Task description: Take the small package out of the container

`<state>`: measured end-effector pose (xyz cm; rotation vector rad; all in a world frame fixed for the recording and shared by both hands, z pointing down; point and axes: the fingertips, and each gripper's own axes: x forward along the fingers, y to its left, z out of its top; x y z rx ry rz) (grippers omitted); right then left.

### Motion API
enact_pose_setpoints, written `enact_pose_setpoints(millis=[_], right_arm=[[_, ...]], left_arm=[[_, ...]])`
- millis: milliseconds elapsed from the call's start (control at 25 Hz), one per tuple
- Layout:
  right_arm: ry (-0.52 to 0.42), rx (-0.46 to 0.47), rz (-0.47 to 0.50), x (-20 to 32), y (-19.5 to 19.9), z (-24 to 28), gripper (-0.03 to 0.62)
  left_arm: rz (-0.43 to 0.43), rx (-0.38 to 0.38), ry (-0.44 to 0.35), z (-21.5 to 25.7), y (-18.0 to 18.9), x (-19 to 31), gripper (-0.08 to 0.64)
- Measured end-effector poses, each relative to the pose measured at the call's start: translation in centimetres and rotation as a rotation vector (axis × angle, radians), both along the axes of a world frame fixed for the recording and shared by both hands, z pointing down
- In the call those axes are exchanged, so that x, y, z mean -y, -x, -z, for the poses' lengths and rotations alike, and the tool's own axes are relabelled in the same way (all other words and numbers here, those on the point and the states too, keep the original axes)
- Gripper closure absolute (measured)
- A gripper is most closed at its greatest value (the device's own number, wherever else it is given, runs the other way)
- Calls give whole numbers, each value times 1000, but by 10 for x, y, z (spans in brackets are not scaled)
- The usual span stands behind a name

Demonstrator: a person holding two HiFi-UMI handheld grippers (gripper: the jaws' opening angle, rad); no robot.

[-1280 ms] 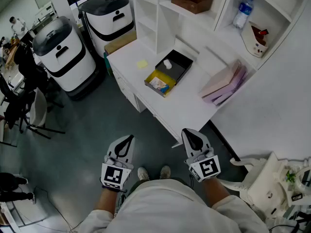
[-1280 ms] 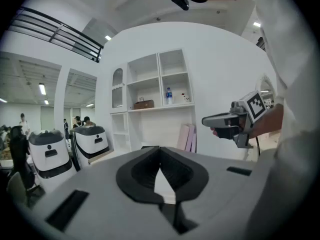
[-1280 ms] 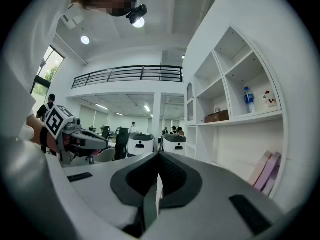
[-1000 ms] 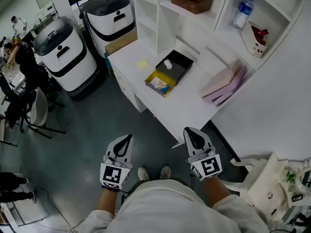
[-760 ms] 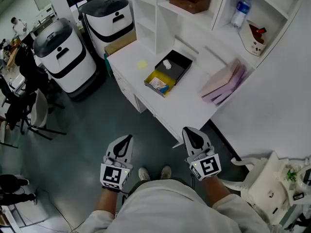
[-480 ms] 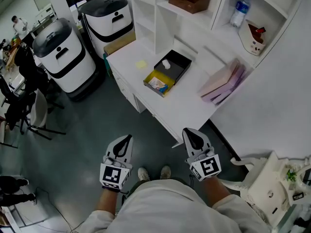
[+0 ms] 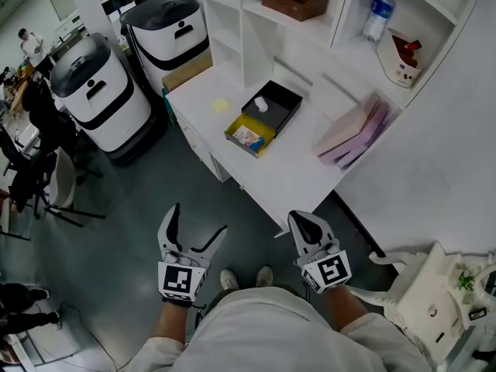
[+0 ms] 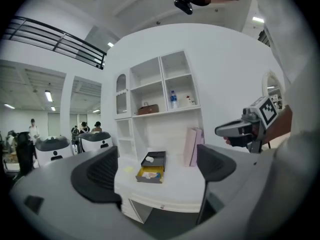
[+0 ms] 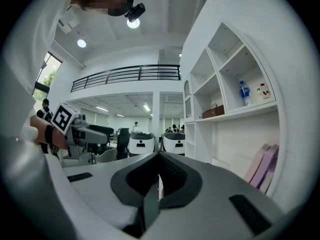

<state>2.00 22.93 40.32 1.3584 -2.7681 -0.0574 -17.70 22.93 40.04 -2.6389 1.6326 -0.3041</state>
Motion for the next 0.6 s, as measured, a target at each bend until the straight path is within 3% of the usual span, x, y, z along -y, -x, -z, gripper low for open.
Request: enact_pose_setpoints(millis=[80,280,600], right_arm=[[6,4,-3,3,-5,-2,568],[27,12,2,9,-19,-11,568],[46,19,25,22,-33,-24,568]], left_arm=[[-6,5,-30,3,-6,5,75],[-23,30,6,-8,-20,23,75],[-13,89,-11,-12,-25,53,77]])
